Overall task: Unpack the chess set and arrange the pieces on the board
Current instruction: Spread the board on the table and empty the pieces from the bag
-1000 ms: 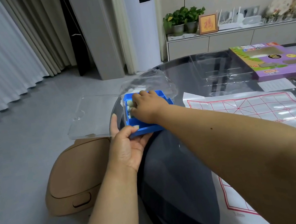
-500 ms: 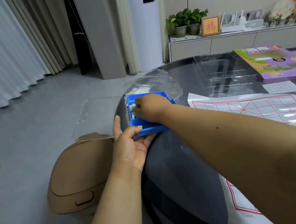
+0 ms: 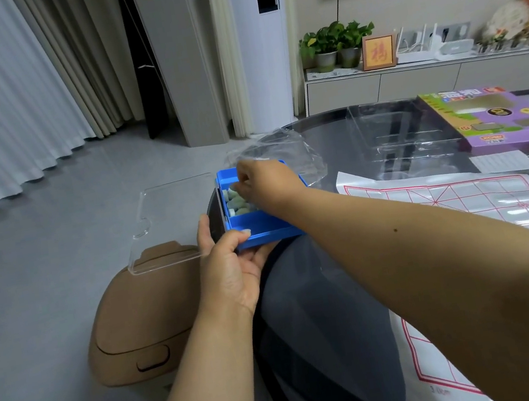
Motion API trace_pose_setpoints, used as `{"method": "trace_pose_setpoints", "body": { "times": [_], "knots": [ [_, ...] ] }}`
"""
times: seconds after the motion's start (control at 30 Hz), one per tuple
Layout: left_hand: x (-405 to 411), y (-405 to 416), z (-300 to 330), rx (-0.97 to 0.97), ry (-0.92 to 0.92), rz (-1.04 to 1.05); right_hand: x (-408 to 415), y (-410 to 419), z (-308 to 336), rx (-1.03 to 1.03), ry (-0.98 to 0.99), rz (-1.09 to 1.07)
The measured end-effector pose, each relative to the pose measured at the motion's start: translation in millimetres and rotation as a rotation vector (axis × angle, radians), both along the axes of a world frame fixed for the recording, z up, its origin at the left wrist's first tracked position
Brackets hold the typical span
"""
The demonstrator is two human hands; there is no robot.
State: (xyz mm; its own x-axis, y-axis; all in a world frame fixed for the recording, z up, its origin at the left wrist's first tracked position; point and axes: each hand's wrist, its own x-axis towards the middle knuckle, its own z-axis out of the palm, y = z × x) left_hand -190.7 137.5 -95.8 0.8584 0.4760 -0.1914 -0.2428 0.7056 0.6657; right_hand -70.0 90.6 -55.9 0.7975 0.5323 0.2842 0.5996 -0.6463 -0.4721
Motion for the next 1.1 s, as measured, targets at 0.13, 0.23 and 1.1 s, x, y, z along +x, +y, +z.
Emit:
{"method": "trace_pose_setpoints", "body": {
  "times": [0.13, 0.23, 1.1],
  "knots": [
    [-0.5, 0.7, -1.4, 0.007, 0.016, 0.014, 0.2, 1.3, 6.3, 0.296, 0.075, -0.018],
    [-0.9, 0.7, -2.8, -0.005, 0.022, 0.034, 2.9, -3.1, 16.3, 0.562, 0.207, -0.052],
    [-11.3, 37.1, -7.3, -0.041, -0.044, 0.302, -11.9, -39.7, -67.3, -0.149, -0.135, 0.056]
  ]
}}
